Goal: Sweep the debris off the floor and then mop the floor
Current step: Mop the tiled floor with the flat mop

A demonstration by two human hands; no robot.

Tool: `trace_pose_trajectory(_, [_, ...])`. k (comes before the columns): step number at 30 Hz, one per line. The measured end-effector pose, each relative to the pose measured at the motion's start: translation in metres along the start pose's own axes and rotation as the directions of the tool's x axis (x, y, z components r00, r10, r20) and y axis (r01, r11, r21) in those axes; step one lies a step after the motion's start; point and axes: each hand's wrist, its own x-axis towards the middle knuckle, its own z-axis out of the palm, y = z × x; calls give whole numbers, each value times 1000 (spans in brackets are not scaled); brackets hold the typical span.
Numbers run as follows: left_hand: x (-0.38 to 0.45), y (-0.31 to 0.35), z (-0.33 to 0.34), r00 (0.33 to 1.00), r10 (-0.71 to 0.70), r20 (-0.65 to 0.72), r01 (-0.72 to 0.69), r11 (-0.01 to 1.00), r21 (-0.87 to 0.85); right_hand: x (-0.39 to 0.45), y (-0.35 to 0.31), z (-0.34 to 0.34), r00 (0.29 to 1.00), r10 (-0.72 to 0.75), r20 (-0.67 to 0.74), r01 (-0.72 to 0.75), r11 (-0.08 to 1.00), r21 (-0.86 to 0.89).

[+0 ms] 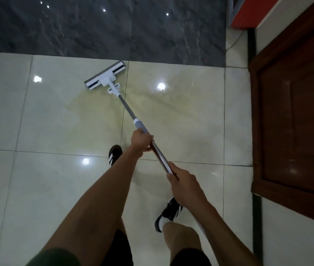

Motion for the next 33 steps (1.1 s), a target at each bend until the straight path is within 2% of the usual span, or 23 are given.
trace_pose_trajectory(5, [-35,-23,17,997,-63,32,64,997,-37,-35,21,-1,1000,16,3,-16,998,57])
trace_pose_trajectory(10, [-22,-6,-11,998,-57,-36,55,997,-56,-23,-12,12,999,-41,24,39,997,66])
trace_pose_trajectory(19, [55,53,-74,998,-18,-55,15,998,-54,49,-97,29,999,-34,25,32,998,60])
trace_pose_trajectory(27, [146,137,-144,999,5,-53,-9,997,-72,140,-203,43,999,-33,27,31,997,63])
trace_pose_trajectory(33, [164,167,-142,995,34,-94,-40,997,-61,171,-215,30,1000,-7,-3,7,997,72])
